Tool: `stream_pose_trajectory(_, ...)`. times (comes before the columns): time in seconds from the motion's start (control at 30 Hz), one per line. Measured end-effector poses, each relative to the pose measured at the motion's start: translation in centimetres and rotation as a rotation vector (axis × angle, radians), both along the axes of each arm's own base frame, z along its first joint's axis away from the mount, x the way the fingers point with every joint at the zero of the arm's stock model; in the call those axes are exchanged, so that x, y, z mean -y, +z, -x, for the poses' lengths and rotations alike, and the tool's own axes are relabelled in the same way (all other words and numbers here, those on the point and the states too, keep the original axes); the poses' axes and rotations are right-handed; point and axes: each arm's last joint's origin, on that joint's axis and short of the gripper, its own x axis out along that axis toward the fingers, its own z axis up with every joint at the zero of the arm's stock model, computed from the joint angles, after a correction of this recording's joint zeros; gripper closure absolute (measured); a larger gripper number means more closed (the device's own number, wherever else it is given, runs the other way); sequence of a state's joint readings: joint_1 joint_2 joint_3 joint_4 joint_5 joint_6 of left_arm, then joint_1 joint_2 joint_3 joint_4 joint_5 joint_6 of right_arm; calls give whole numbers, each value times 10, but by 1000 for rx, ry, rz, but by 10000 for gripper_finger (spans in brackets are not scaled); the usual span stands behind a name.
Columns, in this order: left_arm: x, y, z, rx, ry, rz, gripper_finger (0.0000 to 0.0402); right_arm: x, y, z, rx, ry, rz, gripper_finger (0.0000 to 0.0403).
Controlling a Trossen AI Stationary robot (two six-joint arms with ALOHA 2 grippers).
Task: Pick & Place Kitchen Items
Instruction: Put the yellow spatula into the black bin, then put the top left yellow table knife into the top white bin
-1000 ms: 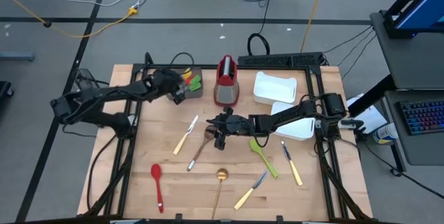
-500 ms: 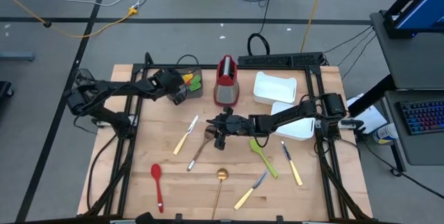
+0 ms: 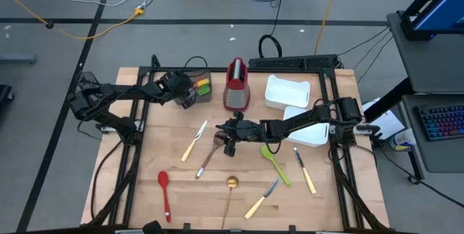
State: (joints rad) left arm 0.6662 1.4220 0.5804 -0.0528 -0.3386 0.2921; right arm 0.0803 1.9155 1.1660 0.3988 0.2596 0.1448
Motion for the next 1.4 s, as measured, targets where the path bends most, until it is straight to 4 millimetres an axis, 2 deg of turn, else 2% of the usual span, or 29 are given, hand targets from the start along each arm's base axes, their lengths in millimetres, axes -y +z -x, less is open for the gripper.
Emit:
stream_pose_trajectory(0.2,1,0,-1,42,43,15,259,0,0,0,0,0,0,238)
stream_pose_trajectory(0.47,5,2,-3,126,108,45,273,0,0,0,1,-1,0,227)
stream_pose_trajectory(0.73,25,37,-12,336,53,-26,277,9,0,0,14,-51,-61,203)
stream_pose_trajectory(0.9,48,59,-13,482,-18,32,277,19,-1,0,35,-119,-159,205)
stream_pose_trajectory(1.1,73,65,-18,576,-150,215,277,24,-23,14,-25,-169,-216,210)
stream_pose_trajectory(1.3,95,57,-24,531,-187,328,277,24,-52,37,-120,-172,-195,209)
stream_pose_trajectory(1.4,106,54,-25,510,-192,376,277,24,-59,46,-68,-165,-198,210)
